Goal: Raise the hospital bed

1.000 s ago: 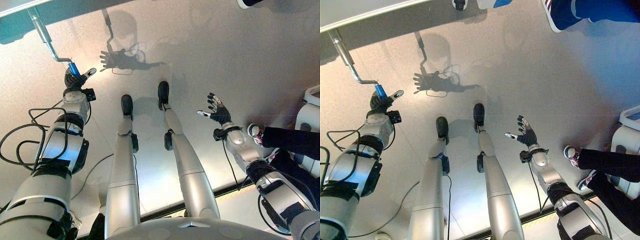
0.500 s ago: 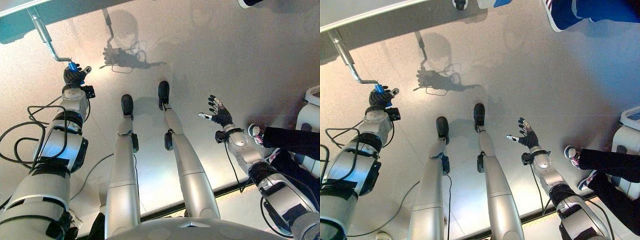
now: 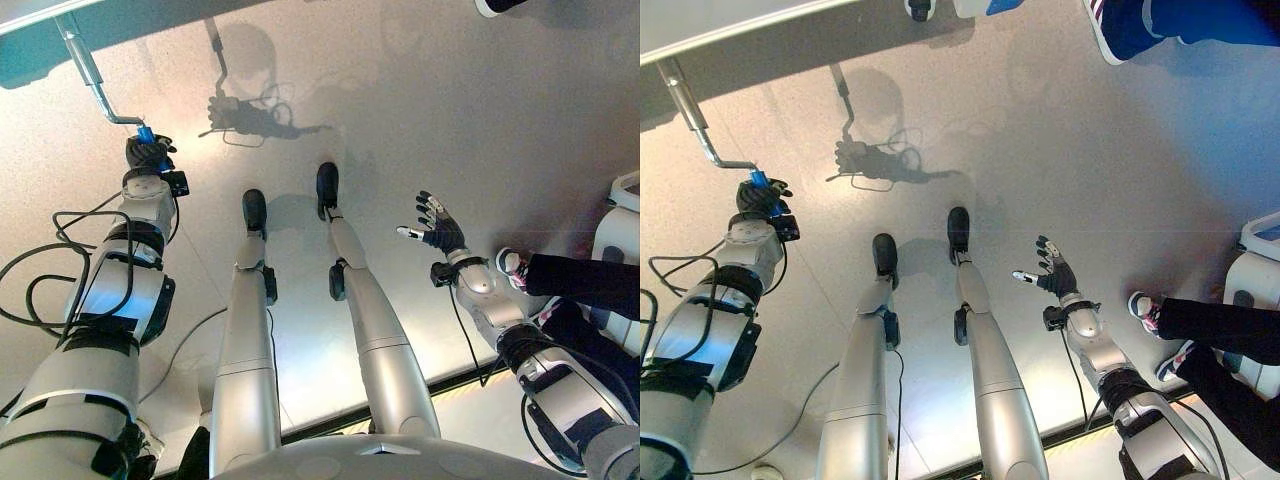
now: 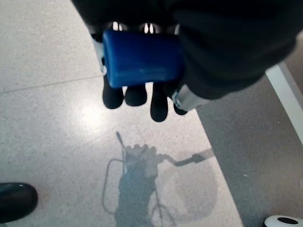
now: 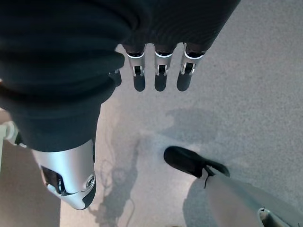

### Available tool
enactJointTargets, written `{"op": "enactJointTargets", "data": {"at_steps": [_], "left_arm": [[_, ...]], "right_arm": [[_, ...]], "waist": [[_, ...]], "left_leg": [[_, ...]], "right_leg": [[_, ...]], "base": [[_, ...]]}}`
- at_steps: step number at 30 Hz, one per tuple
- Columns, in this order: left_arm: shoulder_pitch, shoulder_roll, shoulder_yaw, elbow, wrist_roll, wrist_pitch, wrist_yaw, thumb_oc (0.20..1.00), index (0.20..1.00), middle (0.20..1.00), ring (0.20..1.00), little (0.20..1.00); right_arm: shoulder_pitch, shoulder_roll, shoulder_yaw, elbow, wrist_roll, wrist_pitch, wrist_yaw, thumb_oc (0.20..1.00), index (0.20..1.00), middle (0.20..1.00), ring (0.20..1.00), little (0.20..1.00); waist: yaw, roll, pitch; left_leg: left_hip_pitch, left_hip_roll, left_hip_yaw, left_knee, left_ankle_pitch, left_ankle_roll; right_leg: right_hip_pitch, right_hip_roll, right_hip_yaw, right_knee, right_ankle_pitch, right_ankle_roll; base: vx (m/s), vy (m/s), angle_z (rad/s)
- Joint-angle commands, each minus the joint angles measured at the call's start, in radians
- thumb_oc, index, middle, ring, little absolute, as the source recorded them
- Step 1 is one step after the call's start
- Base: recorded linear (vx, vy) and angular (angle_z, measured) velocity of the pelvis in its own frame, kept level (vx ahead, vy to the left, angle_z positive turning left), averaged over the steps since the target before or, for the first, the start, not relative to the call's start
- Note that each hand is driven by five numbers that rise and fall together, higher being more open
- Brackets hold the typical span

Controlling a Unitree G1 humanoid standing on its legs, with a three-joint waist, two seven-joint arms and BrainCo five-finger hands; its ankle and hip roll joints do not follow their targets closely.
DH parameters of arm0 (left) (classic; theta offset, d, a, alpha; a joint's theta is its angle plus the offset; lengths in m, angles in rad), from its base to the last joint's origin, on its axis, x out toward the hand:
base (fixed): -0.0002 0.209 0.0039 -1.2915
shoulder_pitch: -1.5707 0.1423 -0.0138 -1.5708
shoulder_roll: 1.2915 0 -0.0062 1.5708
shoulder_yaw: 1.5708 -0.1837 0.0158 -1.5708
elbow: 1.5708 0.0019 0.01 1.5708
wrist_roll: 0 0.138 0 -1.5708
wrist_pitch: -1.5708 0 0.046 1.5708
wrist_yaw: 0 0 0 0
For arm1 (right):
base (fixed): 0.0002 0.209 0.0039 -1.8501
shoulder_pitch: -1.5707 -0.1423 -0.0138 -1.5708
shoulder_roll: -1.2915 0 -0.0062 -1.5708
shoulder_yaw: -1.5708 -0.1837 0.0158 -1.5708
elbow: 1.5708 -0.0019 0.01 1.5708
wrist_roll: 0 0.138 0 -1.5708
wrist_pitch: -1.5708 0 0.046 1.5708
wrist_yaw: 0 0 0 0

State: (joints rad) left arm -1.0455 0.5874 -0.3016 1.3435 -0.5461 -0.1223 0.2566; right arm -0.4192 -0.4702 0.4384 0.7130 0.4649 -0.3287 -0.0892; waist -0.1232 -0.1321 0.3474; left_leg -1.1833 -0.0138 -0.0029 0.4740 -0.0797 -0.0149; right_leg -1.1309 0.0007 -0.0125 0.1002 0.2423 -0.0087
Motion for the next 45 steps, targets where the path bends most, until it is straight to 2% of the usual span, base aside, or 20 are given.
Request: {"op": "enactJointTargets", "data": {"at_steps": [1, 23, 35, 41, 45], "left_arm": [[0.011, 0.013, 0.003, -0.032, -0.031, -0.036, 0.007, 0.2, 0.2, 0.2, 0.2, 0.2], [-0.044, -0.054, -0.106, -0.065, 0.034, -0.039, -0.02, 0.2, 0.2, 0.2, 0.2, 0.2], [-0.047, -0.12, -0.205, -0.195, 0.065, -0.062, -0.017, 0.2, 0.2, 0.2, 0.2, 0.2], [-0.033, -0.116, -0.242, -0.267, 0.064, -0.073, -0.015, 0.2, 0.2, 0.2, 0.2, 0.2], [0.007, -0.087, -0.269, -0.375, 0.054, -0.089, -0.021, 0.2, 0.2, 0.2, 0.2, 0.2]], "right_arm": [[0.074, -0.052, -0.022, -0.058, 0.038, -0.028, 0.007, 1.0, 1.0, 1.0, 1.0, 1.0], [0.074, -0.056, 0.018, -0.037, 0.044, -0.019, 0.021, 1.0, 1.0, 1.0, 1.0, 1.0], [0.102, -0.073, 0.027, -0.04, 0.038, -0.011, 0.027, 1.0, 1.0, 1.0, 1.0, 1.0], [0.112, -0.076, 0.024, -0.04, 0.035, -0.009, 0.028, 1.0, 1.0, 1.0, 1.0, 1.0], [0.128, -0.084, 0.012, -0.051, 0.035, -0.009, 0.028, 1.0, 1.0, 1.0, 1.0, 1.0]], "waist": [[0.0, 0.037, 0.004], [-0.017, 0.036, 0.014], [-0.017, 0.049, 0.023], [-0.009, 0.058, 0.025], [0.0, 0.067, 0.028]], "left_leg": [[0.082, -0.021, -0.013, -0.188, 0.064, 0.031], [0.089, -0.021, -0.001, -0.178, 0.062, 0.028], [0.096, -0.024, 0.004, -0.18, 0.069, 0.025], [0.098, -0.025, 0.005, -0.182, 0.072, 0.026], [0.102, -0.029, 0.004, -0.186, 0.075, 0.027]], "right_leg": [[0.021, 0.012, -0.03, 0.11, -0.107, 0.094], [0.028, 0.017, -0.024, 0.112, -0.097, 0.094], [0.029, 0.018, -0.022, 0.117, -0.094, 0.092], [0.032, 0.016, -0.024, 0.117, -0.094, 0.092], [0.031, 0.014, -0.025, 0.118, -0.094, 0.092]], "base": [[0.0, 0.0, 0.0], [0.0, 0.0, 0.0], [0.0, -0.003, 0.0], [0.0, 0.0, 0.0], [0.0, 0.0, 0.0]]}}
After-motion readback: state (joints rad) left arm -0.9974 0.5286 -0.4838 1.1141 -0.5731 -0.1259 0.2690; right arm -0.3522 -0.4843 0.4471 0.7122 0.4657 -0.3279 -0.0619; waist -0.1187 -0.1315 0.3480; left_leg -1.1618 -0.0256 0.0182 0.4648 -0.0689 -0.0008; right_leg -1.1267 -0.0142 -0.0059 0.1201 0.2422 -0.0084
